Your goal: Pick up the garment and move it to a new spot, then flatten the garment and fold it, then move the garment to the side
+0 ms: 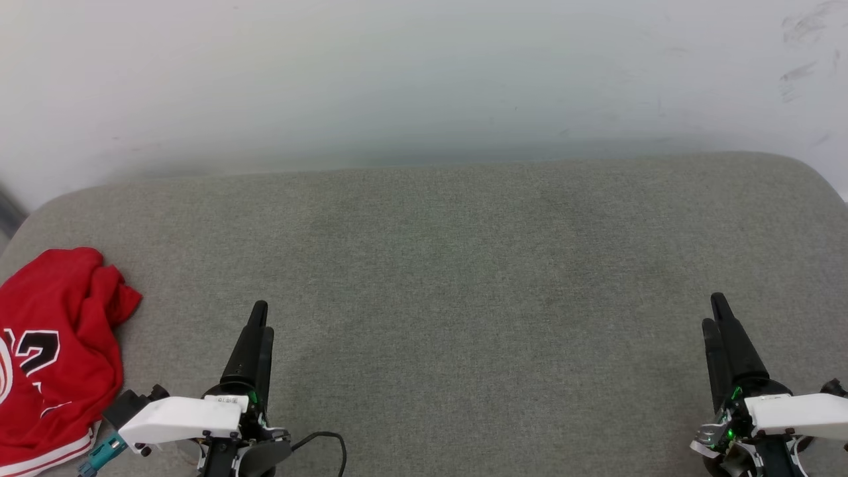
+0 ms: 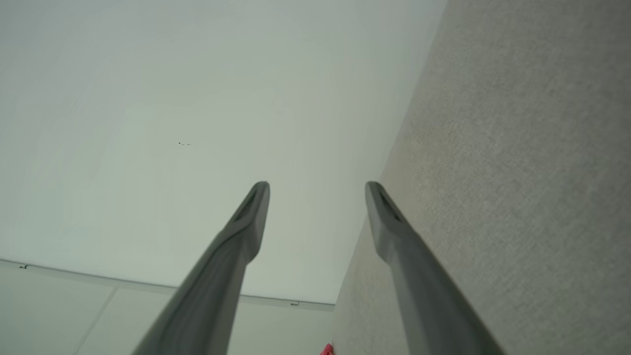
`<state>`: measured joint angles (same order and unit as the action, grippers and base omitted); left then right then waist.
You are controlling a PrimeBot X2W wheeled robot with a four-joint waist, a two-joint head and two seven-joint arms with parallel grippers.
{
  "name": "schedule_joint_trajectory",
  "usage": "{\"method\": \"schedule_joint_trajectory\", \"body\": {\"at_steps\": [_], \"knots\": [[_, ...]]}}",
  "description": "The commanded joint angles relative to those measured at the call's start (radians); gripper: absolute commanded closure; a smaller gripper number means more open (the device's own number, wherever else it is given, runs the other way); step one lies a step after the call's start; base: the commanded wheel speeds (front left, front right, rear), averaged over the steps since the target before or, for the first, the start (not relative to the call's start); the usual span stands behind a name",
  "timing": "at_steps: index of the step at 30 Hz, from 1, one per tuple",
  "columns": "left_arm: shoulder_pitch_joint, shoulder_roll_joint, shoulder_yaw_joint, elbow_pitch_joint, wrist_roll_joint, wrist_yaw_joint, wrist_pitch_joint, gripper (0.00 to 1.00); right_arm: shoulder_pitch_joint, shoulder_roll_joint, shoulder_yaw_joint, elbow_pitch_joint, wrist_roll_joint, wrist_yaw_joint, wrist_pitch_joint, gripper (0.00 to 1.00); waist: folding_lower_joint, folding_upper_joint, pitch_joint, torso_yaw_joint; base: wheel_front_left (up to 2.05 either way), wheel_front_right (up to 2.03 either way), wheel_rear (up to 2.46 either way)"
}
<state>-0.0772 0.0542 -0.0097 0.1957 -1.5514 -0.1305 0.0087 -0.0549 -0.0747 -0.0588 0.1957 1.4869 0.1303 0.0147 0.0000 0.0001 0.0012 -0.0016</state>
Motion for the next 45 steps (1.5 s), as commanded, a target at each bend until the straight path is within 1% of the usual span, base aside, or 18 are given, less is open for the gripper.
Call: {"method": "schedule_joint_trajectory", "body": {"at_steps": [1, 6, 10, 11, 16, 19, 24, 28, 38, 45], "knots": [[-0.027, 0.008, -0.004, -0.026, 0.021, 0.0, -0.011, 0.0, -0.005, -0.017, 0.006, -0.023, -0.042, 0.0, -0.013, 0.0, 0.0, -0.0001, 0.0, 0.0, 0.0, 0.0, 0.0], [-0.024, 0.011, -0.013, -0.041, 0.107, 0.0, -0.032, 0.0, -0.003, -0.014, 0.017, -0.037, -0.127, 0.0, -0.034, 0.0, 0.0, -0.0001, -0.003, -0.001, 0.0, 0.0, 0.0], [-0.024, 0.017, -0.025, -0.044, 0.202, 0.0, -0.046, 0.0, -0.001, -0.023, 0.023, -0.047, -0.208, 0.0, -0.049, 0.0, 0.0, -0.0001, -0.004, -0.001, 0.0, 0.0, 0.0], [-0.024, 0.017, -0.025, -0.044, 0.202, 0.0, -0.046, 0.0, -0.001, -0.023, 0.023, -0.047, -0.208, 0.0, -0.049, 0.0, 0.0, -0.0001, -0.004, -0.001, 0.0, 0.0, 0.0], [-0.029, 0.024, -0.038, -0.043, 0.336, 0.0, -0.065, 0.0, -0.001, -0.038, 0.026, -0.058, -0.377, 0.0, -0.061, 0.0, 0.0, -0.0001, -0.005, 0.0, 0.0, 0.0, 0.0], [-0.03, 0.027, -0.043, -0.041, 0.412, 0.0, -0.075, 0.0, 0.001, -0.034, 0.028, -0.071, -0.48, 0.0, -0.058, 0.0, 0.0, -0.0001, -0.005, -0.001, 0.0, 0.0, 0.0], [-0.033, 0.036, -0.047, -0.035, 0.547, 0.0, -0.092, 0.0, 0.005, -0.03, 0.031, -0.094, -0.621, 0.0, -0.052, 0.0, 0.0, -0.0001, -0.005, -0.003, 0.0, 0.0, 0.0], [-0.032, 0.037, -0.042, -0.033, 0.654, 0.0, -0.104, 0.0, 0.006, -0.028, 0.03, -0.107, -0.71, 0.0, -0.052, 0.0, 0.0, -0.0001, -0.005, -0.004, 0.0, 0.0, 0.0], [-0.023, 0.033, -0.029, -0.05, 0.87, 0.001, -0.134, 0.0, 0.014, -0.024, 0.024, -0.13, -0.887, 0.0, -0.055, 0.0, 0.0, -0.0001, -0.006, -0.005, 0.0, 0.0, 0.0], [-0.018, 0.034, -0.03, -0.056, 0.976, 0.001, -0.154, 0.0, 0.013, -0.028, 0.023, -0.125, -0.982, 0.0, -0.064, 0.0, 0.0, -0.0001, -0.007, -0.005, 0.0, 0.0, 0.0]]}}
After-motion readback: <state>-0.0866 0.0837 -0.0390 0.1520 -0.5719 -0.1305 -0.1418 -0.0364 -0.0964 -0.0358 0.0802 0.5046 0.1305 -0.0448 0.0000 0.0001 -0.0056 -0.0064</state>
